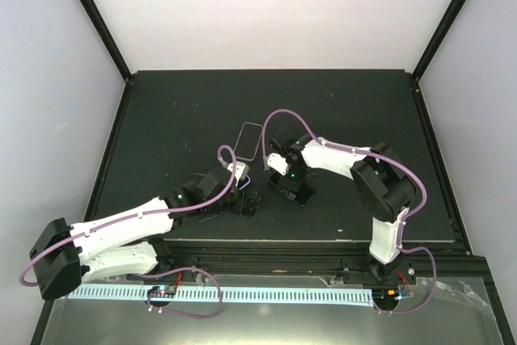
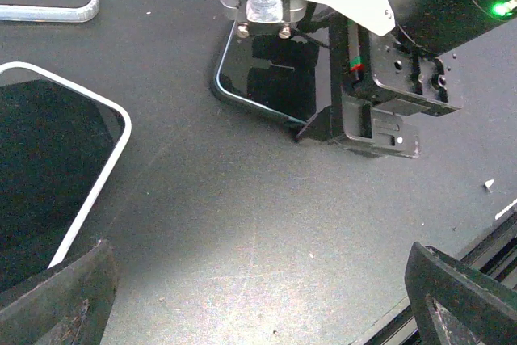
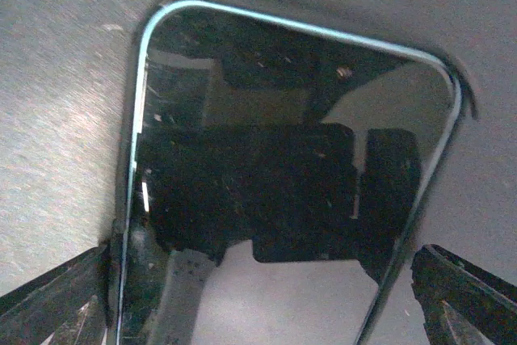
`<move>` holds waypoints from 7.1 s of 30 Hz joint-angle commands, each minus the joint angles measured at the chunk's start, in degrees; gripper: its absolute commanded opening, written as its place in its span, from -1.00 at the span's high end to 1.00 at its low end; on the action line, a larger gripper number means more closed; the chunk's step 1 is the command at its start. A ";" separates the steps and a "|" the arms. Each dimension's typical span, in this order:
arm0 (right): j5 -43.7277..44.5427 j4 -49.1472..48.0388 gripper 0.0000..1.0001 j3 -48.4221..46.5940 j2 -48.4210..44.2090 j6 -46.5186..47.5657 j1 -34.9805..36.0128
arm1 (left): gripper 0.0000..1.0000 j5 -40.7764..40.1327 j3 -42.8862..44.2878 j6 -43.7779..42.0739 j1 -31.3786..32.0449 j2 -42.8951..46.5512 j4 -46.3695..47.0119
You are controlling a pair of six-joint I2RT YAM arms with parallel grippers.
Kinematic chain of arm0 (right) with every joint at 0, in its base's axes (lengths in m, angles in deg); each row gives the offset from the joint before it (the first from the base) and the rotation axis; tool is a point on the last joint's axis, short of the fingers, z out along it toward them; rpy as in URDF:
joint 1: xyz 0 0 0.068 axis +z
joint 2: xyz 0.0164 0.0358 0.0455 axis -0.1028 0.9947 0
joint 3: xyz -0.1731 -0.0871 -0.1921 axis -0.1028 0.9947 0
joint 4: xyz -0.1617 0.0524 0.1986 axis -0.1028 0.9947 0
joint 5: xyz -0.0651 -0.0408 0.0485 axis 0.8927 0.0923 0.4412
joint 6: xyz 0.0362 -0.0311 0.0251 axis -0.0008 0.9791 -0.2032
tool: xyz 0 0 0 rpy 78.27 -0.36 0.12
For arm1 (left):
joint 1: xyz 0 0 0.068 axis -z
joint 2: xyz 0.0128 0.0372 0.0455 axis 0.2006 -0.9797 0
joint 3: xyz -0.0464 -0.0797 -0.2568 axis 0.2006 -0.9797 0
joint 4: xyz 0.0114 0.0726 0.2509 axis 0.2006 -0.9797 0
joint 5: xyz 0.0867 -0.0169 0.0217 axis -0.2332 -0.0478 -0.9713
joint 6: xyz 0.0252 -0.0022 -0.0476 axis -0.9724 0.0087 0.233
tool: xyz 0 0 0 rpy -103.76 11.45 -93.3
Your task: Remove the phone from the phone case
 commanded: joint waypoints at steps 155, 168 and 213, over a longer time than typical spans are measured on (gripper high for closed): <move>-67.69 -8.90 0.98 16.64 -45.06 -8.98 -13.11 | 0.13 51.25 1.10 1.74 -16.81 -1.10 43.07; -63.86 -8.00 0.74 16.63 -45.09 -7.92 -13.06 | 0.95 52.72 1.25 4.38 -16.84 -2.17 46.43; -53.65 9.52 -0.20 12.44 -46.85 14.17 -7.00 | 0.97 62.04 0.54 2.98 -21.33 2.28 46.57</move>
